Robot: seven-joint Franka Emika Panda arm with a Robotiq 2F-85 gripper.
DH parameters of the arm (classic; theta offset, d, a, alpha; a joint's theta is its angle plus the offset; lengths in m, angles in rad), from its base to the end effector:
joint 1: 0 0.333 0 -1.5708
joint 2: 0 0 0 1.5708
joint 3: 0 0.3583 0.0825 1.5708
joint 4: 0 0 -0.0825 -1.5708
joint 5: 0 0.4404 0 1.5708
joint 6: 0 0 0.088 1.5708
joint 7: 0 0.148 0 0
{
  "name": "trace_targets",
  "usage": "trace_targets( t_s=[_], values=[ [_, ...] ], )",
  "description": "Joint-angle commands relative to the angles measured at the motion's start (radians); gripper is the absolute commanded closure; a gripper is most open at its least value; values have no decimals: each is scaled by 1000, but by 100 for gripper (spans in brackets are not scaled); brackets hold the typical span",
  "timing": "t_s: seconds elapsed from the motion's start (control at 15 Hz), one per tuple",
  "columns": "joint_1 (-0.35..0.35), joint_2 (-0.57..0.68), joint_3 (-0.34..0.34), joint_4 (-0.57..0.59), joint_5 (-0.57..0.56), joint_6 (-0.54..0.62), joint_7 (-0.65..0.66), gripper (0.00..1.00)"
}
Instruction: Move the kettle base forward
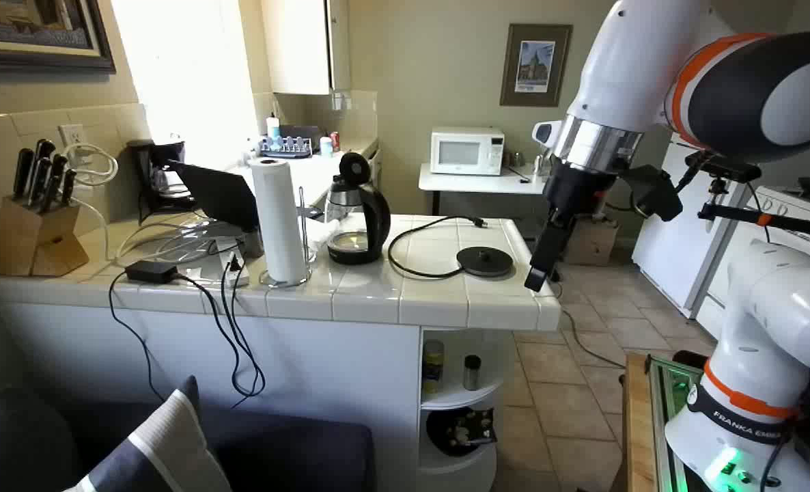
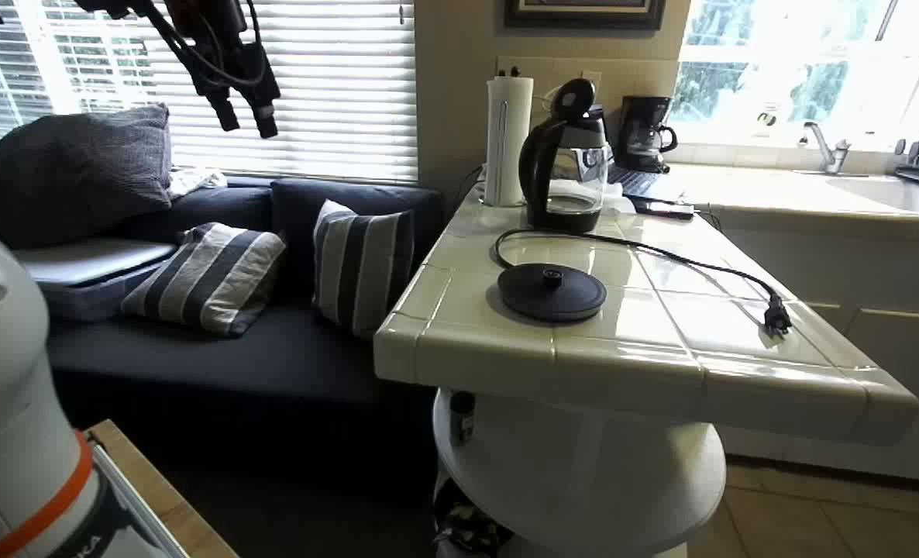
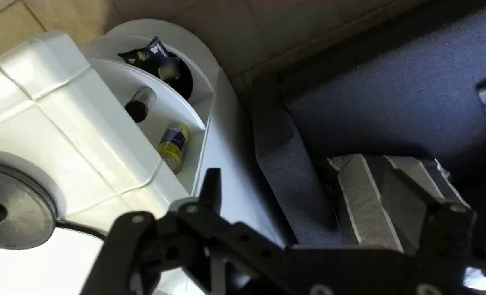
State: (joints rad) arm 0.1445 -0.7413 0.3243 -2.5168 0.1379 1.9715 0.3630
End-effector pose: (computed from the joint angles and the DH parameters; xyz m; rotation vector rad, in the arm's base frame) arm 0.3390 0.1936 0.4998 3.1114 0.0002 0.2994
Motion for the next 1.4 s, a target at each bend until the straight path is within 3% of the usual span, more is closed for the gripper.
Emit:
trace_targets(
  t_s=[0.0, 0.53, 0.8, 1.33],
  values=[
    [6, 2, -5, 2, -5, -2, 4, 0],
    [6, 2, -5, 2, -5, -2, 4, 0],
    [11, 59, -100, 21, -110, 10, -256, 0],
    [22, 261, -324, 89, -156, 8, -806, 0]
  ],
)
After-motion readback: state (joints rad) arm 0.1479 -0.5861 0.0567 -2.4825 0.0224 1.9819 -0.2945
